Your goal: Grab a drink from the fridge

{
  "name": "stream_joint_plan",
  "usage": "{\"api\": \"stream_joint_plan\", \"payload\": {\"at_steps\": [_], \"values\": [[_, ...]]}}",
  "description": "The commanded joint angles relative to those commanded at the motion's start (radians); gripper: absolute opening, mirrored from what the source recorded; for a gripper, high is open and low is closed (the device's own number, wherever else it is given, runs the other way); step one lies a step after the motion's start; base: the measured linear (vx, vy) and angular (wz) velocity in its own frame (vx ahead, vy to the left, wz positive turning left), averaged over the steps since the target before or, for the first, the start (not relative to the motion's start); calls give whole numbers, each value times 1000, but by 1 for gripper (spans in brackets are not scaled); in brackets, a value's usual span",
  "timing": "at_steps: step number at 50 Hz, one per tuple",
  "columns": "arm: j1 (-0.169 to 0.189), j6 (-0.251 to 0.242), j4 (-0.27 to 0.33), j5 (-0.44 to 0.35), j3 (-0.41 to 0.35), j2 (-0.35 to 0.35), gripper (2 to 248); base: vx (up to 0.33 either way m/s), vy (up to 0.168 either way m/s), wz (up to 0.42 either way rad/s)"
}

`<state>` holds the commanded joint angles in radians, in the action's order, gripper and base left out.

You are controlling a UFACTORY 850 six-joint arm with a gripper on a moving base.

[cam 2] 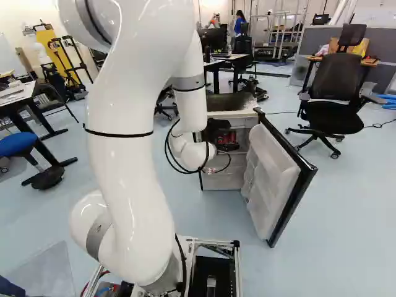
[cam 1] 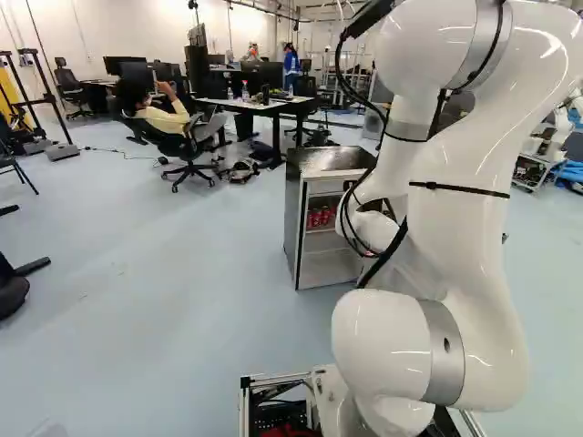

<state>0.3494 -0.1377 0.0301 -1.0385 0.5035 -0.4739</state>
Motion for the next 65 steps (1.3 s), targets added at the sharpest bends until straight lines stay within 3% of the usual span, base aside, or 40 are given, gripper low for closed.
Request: {"api": "stream_joint_plan", "payload": {"at_steps": [15,35,65], "values": [[30,0,116,27,92,-100,247,0,0,0],[46,0,140,27,219,-228,247,0,0,0],[38,0,201,20,291,-340,247,0,0,0]]}}
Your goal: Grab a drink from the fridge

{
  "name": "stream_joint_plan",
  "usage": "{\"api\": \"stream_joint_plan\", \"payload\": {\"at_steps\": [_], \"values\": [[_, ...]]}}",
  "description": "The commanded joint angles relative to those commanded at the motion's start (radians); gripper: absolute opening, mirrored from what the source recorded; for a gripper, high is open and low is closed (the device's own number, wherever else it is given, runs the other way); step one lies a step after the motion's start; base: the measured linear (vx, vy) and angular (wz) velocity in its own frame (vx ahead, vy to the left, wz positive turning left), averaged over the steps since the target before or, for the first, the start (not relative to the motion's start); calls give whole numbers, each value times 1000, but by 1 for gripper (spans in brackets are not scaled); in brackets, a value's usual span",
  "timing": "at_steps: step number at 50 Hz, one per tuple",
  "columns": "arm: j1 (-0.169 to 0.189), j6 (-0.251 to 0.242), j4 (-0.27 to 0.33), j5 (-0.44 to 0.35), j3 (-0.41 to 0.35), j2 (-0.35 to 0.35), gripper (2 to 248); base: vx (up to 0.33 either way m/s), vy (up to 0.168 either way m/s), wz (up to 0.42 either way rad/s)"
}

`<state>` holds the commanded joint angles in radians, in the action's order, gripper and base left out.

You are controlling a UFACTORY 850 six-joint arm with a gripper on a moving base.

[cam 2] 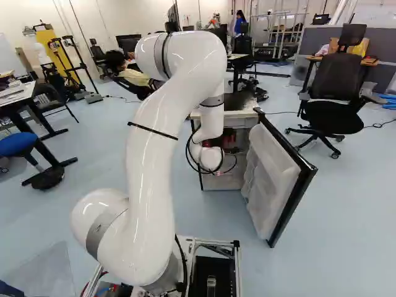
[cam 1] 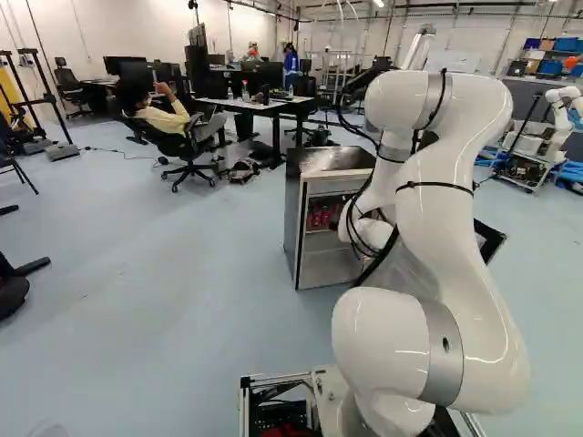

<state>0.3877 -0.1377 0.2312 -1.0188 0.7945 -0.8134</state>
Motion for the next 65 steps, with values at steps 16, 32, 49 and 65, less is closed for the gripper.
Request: {"api": "stream_joint_plan", "payload": {"at_steps": [16,32,49,65], "values": [[0,0,4,-3,29,-53,247,0,0,0],[0,0,4,-3,60,-106,247,0,0,0],[0,0,4,-9,96,-164,247,0,0,0],[0,0,4,-44,131,-218,247,0,0,0]]}}
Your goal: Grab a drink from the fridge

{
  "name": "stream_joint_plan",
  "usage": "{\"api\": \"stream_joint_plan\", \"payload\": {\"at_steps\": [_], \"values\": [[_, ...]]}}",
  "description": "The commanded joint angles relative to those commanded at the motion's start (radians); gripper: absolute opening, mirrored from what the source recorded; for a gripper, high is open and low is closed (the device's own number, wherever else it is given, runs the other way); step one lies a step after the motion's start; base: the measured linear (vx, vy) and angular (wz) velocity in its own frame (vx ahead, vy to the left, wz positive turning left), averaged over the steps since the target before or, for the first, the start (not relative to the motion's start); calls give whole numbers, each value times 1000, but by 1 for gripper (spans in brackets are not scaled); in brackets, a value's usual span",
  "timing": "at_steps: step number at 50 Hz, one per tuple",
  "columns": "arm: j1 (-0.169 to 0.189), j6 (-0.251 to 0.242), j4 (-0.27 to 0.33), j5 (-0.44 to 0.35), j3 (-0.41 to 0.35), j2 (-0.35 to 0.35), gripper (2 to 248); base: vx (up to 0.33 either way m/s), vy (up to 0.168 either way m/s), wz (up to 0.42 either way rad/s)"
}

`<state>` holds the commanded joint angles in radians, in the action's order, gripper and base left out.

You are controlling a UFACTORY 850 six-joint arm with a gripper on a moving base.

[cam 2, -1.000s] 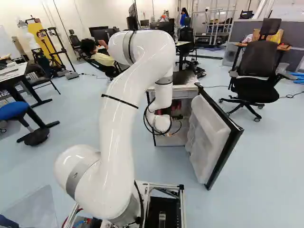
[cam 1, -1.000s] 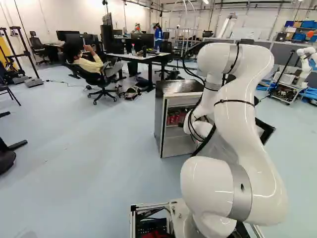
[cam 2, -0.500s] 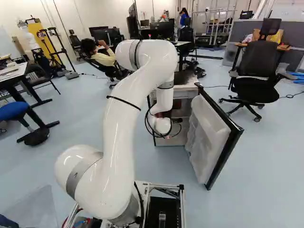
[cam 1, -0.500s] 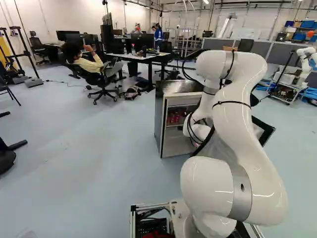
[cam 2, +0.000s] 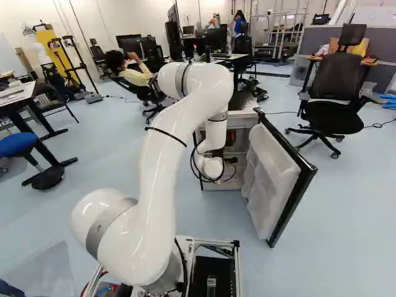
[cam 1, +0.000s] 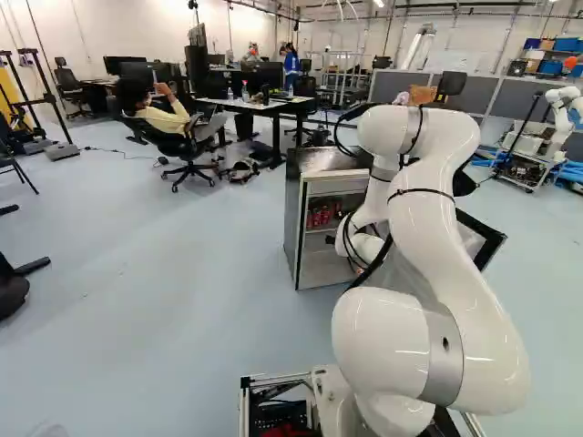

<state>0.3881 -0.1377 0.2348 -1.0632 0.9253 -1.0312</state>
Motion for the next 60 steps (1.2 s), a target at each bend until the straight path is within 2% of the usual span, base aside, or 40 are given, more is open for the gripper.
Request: {"api": "stream_joint_plan", "payload": {"at_steps": [27,60], "values": [[-1,0,0,-108,66,-93,247,0,0,0],[-11,0,0,-229,198,-229,247,0,0,0]]}}
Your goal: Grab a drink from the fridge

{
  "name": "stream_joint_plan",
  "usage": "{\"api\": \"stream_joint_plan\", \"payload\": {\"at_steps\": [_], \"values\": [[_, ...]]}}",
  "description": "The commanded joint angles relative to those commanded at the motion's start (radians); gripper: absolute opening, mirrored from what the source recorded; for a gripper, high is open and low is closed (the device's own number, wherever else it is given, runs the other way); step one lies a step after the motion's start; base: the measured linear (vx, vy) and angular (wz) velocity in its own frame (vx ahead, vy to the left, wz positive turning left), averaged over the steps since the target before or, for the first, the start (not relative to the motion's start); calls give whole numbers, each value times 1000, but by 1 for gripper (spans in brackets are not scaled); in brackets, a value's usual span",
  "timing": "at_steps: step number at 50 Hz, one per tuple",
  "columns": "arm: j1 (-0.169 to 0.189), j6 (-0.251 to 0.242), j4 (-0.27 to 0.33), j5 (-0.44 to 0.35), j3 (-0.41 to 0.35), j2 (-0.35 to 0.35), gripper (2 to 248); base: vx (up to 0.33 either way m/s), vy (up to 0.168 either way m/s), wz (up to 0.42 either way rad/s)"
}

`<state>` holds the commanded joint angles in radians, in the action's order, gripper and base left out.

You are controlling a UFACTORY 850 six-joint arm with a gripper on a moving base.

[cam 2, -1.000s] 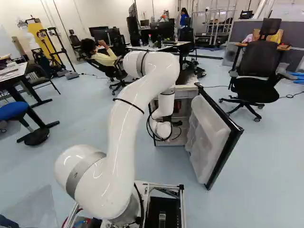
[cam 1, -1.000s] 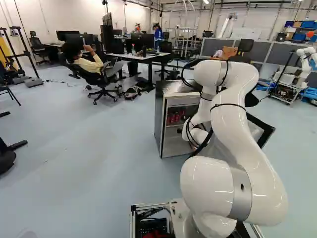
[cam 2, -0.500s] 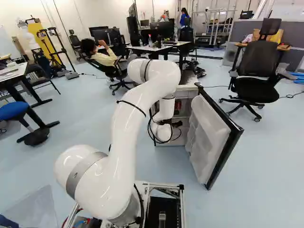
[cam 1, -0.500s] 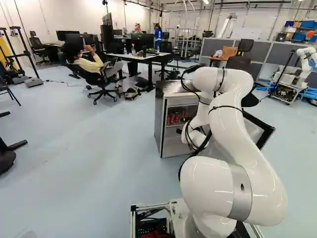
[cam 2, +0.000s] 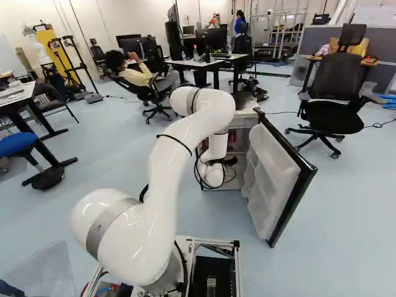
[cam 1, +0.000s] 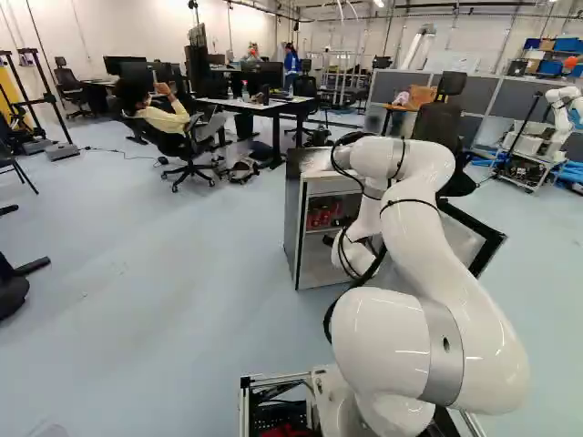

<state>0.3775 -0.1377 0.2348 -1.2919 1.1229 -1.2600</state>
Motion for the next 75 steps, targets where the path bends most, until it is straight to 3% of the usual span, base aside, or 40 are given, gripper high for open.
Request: {"api": "stream_joint_plan", "payload": {"at_steps": [22,75], "values": [[-8,0,0,-57,58,-39,247,0,0,0],[-28,0,0,-58,202,-113,247,0,0,0]]}}
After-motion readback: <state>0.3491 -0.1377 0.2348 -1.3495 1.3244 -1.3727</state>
